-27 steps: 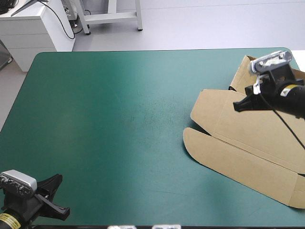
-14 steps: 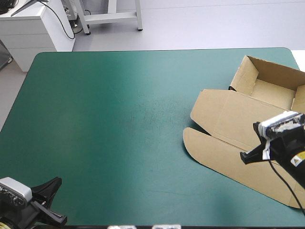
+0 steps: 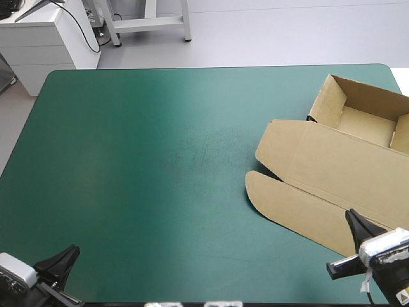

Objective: Fold the box

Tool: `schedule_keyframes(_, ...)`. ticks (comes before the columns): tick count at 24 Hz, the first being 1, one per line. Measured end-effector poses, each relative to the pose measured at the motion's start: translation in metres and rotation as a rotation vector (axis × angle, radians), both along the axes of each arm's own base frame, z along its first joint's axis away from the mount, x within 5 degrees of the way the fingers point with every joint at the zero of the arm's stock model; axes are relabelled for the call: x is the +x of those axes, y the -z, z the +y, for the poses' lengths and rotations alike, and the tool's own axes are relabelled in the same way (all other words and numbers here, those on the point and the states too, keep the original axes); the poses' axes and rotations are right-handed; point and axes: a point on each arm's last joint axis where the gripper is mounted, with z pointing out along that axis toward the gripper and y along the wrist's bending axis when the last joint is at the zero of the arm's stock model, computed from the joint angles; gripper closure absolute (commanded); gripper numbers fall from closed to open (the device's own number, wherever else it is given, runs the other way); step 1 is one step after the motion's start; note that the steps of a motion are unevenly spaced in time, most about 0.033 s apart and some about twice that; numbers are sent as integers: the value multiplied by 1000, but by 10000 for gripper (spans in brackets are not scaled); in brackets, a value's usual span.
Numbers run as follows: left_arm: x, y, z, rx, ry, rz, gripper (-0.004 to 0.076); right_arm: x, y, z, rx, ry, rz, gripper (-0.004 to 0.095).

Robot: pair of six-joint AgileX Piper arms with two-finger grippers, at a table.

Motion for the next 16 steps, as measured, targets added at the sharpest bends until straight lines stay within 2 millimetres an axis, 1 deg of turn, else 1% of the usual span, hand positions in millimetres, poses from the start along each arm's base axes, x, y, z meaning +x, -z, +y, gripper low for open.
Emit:
schedule_keyframes(2,1,7,-1,14,0,32,731,-6,8,0,32,4,-11,929)
schedule_keyframes(6,2,10,-1,22,5,48,731,-9,20,0,38,-2,31,929)
schedule_keyframes(16,2,10,-2,23,7,47,731,-11,28,-2,-26,11,105,929)
